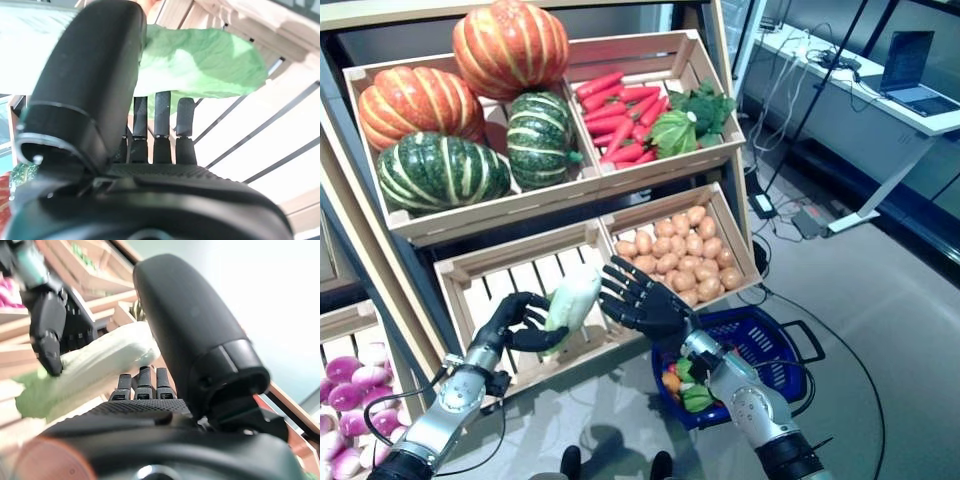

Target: Put vegetables into the basket

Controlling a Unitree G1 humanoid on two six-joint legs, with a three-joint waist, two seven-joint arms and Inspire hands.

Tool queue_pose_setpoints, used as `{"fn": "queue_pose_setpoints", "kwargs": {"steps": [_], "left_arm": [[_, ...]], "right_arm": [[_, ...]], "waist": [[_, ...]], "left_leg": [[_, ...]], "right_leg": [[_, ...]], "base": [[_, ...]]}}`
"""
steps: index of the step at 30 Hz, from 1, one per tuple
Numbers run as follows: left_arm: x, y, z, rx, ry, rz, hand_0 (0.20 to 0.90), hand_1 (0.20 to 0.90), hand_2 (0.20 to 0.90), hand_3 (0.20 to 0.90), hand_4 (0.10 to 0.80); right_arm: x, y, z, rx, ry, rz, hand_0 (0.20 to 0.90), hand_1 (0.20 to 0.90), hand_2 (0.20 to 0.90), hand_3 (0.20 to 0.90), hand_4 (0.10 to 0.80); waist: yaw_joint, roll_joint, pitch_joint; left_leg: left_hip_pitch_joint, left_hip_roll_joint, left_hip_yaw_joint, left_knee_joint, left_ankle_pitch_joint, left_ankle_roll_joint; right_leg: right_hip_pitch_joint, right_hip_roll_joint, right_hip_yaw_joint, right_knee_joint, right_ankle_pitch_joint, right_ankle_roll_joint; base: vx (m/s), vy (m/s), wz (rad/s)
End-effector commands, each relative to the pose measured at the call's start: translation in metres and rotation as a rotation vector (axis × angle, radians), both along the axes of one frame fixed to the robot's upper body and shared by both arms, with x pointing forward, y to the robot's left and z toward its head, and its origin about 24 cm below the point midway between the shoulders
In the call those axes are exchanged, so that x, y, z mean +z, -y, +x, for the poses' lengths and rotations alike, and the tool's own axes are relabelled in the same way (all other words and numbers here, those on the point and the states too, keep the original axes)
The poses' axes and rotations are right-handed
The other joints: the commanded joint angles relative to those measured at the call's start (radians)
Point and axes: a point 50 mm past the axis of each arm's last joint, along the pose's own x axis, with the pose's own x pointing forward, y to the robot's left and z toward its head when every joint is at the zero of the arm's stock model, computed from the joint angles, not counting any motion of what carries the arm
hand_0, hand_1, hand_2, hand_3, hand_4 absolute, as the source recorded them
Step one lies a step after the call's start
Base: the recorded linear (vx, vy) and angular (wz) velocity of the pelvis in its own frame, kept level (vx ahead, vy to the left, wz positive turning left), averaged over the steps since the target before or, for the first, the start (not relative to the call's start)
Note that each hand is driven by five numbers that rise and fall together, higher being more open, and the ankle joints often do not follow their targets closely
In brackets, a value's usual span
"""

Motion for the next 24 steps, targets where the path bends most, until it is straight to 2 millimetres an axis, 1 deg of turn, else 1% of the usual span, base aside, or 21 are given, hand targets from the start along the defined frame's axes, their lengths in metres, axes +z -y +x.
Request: {"fn": "queue_pose_setpoints", "kwargs": {"steps": [1, 4, 9, 15, 24], "left_arm": [[0.07, 0.043, 0.041, -0.203, 0.37, -0.031, 0.3, 0.3, 0.3, 0.3, 0.4], [0.071, 0.044, 0.041, -0.2, 0.367, -0.032, 0.3, 0.3, 0.3, 0.3, 0.4], [0.071, 0.045, 0.042, -0.195, 0.359, -0.03, 0.3, 0.3, 0.3, 0.3, 0.4], [0.07, 0.047, 0.043, -0.188, 0.347, -0.028, 0.3, 0.3, 0.3, 0.3, 0.4], [0.072, 0.051, 0.043, -0.191, 0.351, -0.045, 0.3, 0.3, 0.3, 0.3, 0.4]], "right_arm": [[0.037, -0.037, 0.01, 0.034, 0.198, 0.035, 0.9, 0.9, 0.9, 0.9, 0.8], [0.042, -0.032, 0.013, -0.051, 0.246, -0.038, 0.9, 0.9, 0.9, 0.9, 0.8], [0.045, -0.028, 0.018, -0.146, 0.258, -0.072, 0.9, 0.9, 0.9, 0.9, 0.8], [0.042, -0.026, 0.02, -0.232, 0.198, -0.035, 0.9, 0.9, 0.9, 0.9, 0.8], [0.04, -0.033, 0.02, -0.274, 0.125, 0.061, 0.9, 0.9, 0.9, 0.9, 0.8]], "waist": [[0.0, -0.012, -0.041], [-0.001, -0.008, -0.038], [-0.001, -0.004, -0.036], [-0.001, 0.001, -0.037], [0.001, 0.006, -0.037]], "left_leg": [[0.033, 0.029, -0.026, 0.002, -0.082, -0.043], [0.034, 0.028, -0.026, 0.002, -0.083, -0.042], [0.034, 0.026, -0.028, 0.002, -0.085, -0.04], [0.038, 0.024, -0.029, 0.002, -0.088, -0.038], [0.039, 0.024, -0.032, 0.002, -0.087, -0.036]], "right_leg": [[0.068, -0.075, 0.019, 0.005, -0.021, 0.067], [0.068, -0.076, 0.021, 0.005, -0.021, 0.067], [0.069, -0.077, 0.026, 0.005, -0.022, 0.066], [0.072, -0.079, 0.029, 0.005, -0.025, 0.065], [0.073, -0.08, 0.034, 0.005, -0.024, 0.062]], "base": [[0.0, 0.0, 0.0], [0.0, 0.0, 0.0], [0.0, 0.0, 0.0], [0.0, 0.0, 0.0], [0.0, 0.0, 0.0]]}}
